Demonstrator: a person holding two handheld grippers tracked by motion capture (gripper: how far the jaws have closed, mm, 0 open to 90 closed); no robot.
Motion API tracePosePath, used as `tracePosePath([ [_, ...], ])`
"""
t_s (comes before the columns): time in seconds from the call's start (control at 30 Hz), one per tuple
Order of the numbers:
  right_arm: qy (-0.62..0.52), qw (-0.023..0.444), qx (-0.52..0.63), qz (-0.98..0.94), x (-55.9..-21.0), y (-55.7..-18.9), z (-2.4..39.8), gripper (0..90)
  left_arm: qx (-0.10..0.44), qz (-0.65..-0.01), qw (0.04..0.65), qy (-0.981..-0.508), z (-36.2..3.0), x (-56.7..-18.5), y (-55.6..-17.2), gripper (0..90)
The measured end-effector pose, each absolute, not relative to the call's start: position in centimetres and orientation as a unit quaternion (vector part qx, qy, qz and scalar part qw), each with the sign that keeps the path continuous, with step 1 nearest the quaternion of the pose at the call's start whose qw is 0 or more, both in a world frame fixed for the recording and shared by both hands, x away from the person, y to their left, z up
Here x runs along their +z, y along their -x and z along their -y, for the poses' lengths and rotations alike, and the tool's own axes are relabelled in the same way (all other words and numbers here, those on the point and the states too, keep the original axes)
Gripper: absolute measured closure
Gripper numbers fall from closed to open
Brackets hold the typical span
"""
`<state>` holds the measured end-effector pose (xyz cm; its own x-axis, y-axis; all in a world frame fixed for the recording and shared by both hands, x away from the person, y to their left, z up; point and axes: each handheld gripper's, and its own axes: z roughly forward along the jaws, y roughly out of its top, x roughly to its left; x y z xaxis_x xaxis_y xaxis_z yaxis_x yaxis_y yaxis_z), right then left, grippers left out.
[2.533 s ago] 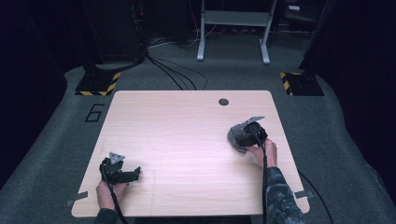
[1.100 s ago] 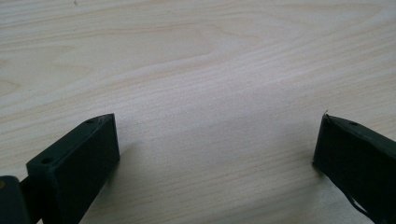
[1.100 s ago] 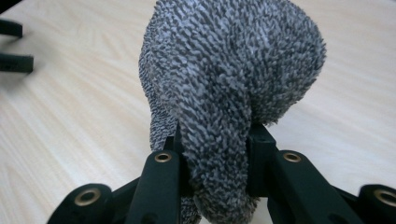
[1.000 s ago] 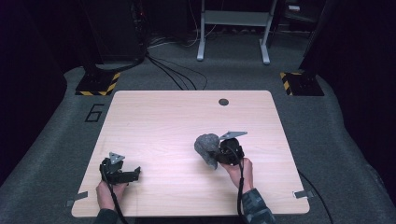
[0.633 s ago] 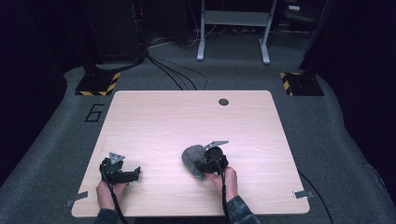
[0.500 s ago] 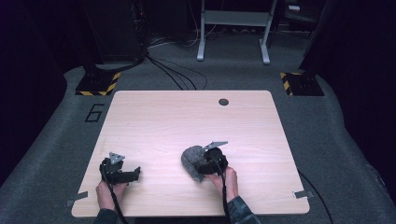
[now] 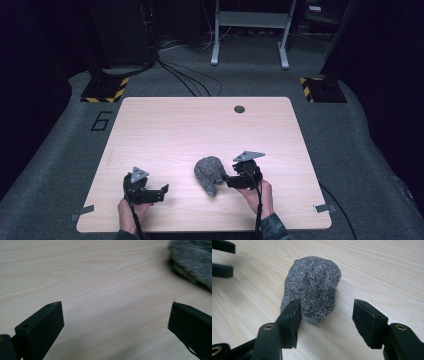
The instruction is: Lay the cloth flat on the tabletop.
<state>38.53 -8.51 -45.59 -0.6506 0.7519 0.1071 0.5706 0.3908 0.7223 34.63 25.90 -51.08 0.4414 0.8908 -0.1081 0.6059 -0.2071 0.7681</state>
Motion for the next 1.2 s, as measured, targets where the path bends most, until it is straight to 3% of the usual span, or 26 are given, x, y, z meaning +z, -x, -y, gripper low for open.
tracePosePath([
  [0.33, -0.395, 0.123, 0.372, -0.831, -45.8, -37.3, 8.8, 46.1, 0.132, -0.426, 0.403, -0.799, -19.5, -50.9, -34.4, 0.5],
  [0.53, -0.4, 0.118, 0.367, -0.832, -46.4, -37.7, 8.3, 48.4, 0.128, -0.386, 0.397, -0.822, -16.3, -50.7, -34.5, 2.3],
  [0.73, -0.395, 0.111, 0.36, -0.838, -47.0, -38.2, 7.5, 50.4, 0.129, -0.358, 0.388, -0.839, -13.5, -50.7, -34.3, 9.6],
  [1.0, -0.39, 0.099, 0.352, -0.845, -47.8, -38.7, 6.8, 69.4, 0.144, -0.359, 0.372, -0.844, -12.0, -51.4, -34.5, 30.9],
  [1.2, -0.382, 0.106, 0.351, -0.848, -47.8, -38.8, 6.8, 81.6, 0.142, -0.346, 0.366, -0.852, -12.1, -51.6, -34.5, 70.0],
])
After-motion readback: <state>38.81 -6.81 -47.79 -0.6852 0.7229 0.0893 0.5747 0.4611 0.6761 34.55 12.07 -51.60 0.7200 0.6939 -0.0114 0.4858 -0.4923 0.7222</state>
